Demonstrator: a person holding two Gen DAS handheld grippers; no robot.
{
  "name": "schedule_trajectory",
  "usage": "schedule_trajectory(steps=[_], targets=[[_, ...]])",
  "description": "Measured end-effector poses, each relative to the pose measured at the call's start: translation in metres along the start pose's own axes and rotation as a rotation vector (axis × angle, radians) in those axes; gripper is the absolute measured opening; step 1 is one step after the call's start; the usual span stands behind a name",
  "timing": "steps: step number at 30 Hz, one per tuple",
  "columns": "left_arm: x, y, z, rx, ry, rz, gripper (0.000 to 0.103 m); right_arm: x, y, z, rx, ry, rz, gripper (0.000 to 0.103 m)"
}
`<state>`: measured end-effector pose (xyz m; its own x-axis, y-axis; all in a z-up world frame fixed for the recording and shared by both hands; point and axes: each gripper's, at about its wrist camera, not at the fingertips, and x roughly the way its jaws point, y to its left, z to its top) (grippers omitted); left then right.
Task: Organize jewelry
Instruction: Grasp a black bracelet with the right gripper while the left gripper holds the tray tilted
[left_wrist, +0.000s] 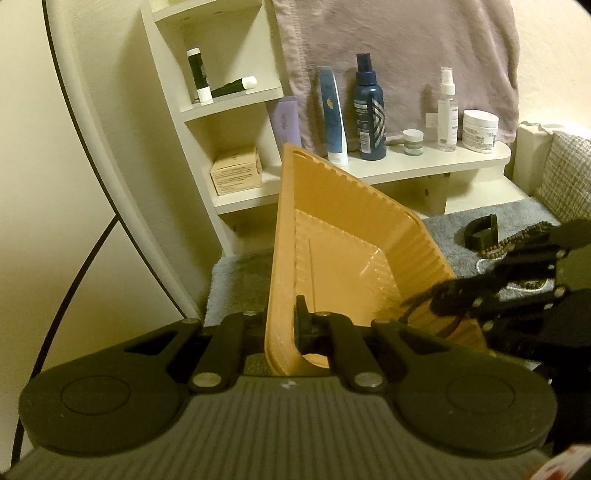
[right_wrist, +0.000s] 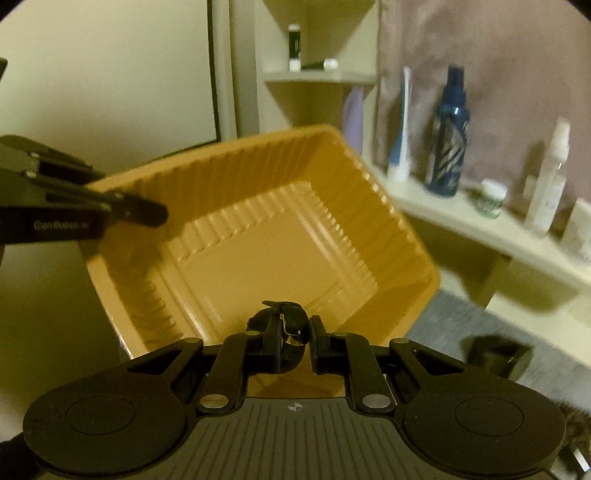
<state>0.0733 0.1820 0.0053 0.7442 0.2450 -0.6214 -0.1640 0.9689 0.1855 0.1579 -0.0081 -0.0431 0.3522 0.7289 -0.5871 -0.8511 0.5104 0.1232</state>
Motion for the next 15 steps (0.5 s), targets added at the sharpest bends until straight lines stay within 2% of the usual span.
schedule_trajectory(steps=[6, 8, 10, 12, 15], targets=[[0.0, 0.0, 0.0, -0.002, -0.002, 0.0, 0.006, 0.009, -0.01, -0.006, 0.115, 0.048, 0.044, 0.016], [0.0, 0.0, 0.0, -0.005, 0.0, -0.002, 0.006, 0.008, -0.013, -0.007, 0.132, 0.051, 0.028, 0.022], [0.001, 0.001, 0.0, -0.003, 0.003, -0.005, 0.006, 0.005, -0.014, -0.007, 0.13, 0.046, 0.002, 0.041], [0.001, 0.001, 0.0, 0.0, 0.005, -0.004, 0.006, -0.002, -0.016, -0.008, 0.152, 0.014, -0.001, 0.048], [0.001, 0.001, 0.0, 0.0, 0.007, -0.003, 0.006, -0.013, -0.018, -0.006, 0.173, -0.016, -0.02, 0.049]])
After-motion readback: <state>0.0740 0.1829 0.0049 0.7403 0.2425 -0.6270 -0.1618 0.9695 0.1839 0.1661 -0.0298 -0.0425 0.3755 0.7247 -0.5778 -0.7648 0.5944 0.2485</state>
